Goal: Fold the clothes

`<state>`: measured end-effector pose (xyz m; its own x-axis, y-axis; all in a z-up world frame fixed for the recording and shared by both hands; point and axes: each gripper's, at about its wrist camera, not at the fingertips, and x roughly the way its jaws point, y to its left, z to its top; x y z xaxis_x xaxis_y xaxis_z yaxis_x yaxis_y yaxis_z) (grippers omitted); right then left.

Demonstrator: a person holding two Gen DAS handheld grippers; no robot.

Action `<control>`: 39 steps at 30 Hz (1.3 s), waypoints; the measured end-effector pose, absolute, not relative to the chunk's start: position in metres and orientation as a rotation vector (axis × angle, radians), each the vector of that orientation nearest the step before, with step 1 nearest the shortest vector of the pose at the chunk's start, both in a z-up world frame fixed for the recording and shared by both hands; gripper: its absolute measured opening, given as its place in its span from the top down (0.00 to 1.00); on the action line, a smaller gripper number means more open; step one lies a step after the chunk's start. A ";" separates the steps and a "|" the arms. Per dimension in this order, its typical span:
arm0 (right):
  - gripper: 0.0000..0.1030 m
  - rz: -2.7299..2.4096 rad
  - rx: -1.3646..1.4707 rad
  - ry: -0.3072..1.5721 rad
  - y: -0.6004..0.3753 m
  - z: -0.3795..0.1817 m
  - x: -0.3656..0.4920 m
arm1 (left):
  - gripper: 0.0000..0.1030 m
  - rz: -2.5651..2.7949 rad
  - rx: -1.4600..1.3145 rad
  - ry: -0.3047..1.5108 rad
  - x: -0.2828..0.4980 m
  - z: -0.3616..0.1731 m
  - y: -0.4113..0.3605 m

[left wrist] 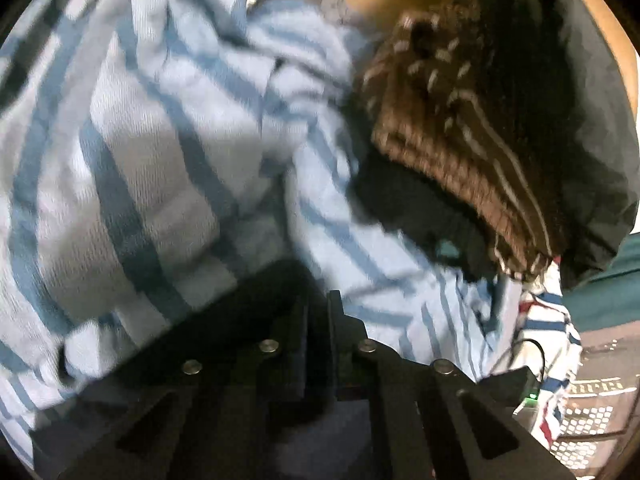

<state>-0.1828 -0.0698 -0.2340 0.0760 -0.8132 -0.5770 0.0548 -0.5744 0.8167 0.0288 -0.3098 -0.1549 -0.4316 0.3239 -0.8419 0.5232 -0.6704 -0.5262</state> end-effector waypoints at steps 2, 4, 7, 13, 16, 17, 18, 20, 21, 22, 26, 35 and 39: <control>0.68 -1.556 1.631 -0.768 -0.065 -0.236 -0.179 | 0.90 -2.236 1.620 1.208 0.034 -0.156 -0.309; 0.64 -1.545 1.611 -0.753 -0.061 -0.233 -0.174 | 0.79 -2.229 1.630 1.223 0.040 -0.157 -0.308; 0.64 -1.560 1.604 -0.675 -0.060 -0.226 -0.165 | 0.54 -2.209 1.672 1.266 0.044 -0.160 -0.304; 0.82 -1.681 1.525 -0.488 -0.071 -0.206 -0.158 | 0.80 -2.268 1.594 1.092 0.046 -0.152 -0.293; 0.82 -1.718 1.537 -0.509 -0.070 -0.203 -0.166 | 0.80 -2.240 1.519 1.058 0.046 -0.146 -0.304; 0.81 -1.710 1.556 -0.497 -0.069 -0.205 -0.165 | 0.80 -2.226 1.523 1.118 0.050 -0.146 -0.309; 0.76 -1.702 1.575 -0.484 -0.069 -0.208 -0.164 | 0.80 -2.218 1.536 1.189 0.056 -0.145 -0.313; 0.59 -1.681 1.603 -0.485 -0.062 -0.212 -0.159 | 0.67 -2.219 1.538 1.280 0.073 -0.137 -0.320; 0.47 -1.663 1.602 -0.521 -0.052 -0.211 -0.154 | 0.59 -2.222 1.530 1.312 0.083 -0.132 -0.324; 0.42 -1.658 1.603 -0.559 -0.041 -0.210 -0.149 | 0.42 -2.226 1.501 1.328 0.093 -0.126 -0.325; 0.36 -1.728 1.577 -0.703 0.014 -0.201 -0.128 | 0.30 -2.290 1.411 1.373 0.134 -0.107 -0.323; 0.62 -1.997 1.467 -0.660 0.077 -0.177 -0.130 | 0.31 -2.353 1.535 1.257 0.138 -0.127 -0.261; 0.72 -1.994 1.401 -0.328 0.025 -0.168 -0.131 | 0.38 -2.335 1.562 1.173 0.121 -0.142 -0.233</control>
<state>-0.1313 0.0246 -0.1682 -0.1995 -0.6469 -0.7360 0.3766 -0.7441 0.5519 0.1211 -0.2335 -0.1417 -0.4700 0.3200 -0.8226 0.4689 -0.6990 -0.5399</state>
